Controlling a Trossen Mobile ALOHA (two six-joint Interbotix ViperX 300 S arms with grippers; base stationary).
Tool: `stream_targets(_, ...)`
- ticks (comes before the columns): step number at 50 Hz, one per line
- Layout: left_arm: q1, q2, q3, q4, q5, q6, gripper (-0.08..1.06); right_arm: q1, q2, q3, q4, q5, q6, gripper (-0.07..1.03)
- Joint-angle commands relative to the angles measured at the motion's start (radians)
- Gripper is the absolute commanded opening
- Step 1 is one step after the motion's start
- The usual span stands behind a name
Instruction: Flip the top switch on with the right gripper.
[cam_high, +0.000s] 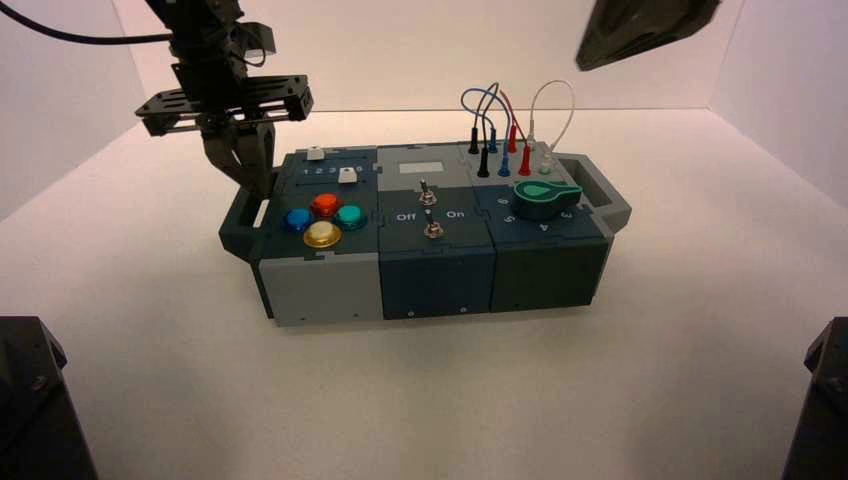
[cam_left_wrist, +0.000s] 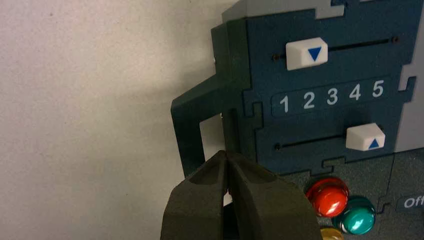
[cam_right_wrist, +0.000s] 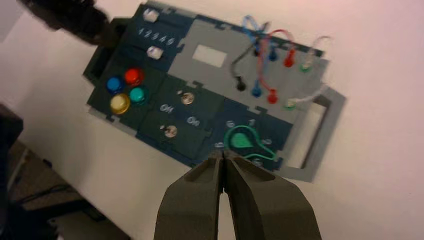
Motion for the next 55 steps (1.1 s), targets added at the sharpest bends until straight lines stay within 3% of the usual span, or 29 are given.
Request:
stream_targets(1,0.0,0.005,-0.029,0.002,-0.005,0.009,-0.03,0.058,0.048,-0.055,0.011,-0.012,0.008,-0.02)
stream_targets(22,0.0,0.103,-0.063,0.003,0.009,0.012,-0.03,0.101,0.196,-0.147,0.083,-0.015,0.014,-0.02)
stream_targets(42,0.002,0.141,-0.077,0.003,0.017,0.012,-0.03,0.104,0.354,-0.245,0.086,-0.003,0.014,-0.02)
stream_targets(55,0.0,0.143,-0.075,0.003,0.031,0.009,-0.03,0.11,0.457,-0.307,0.132,0.037,0.026,-0.02)
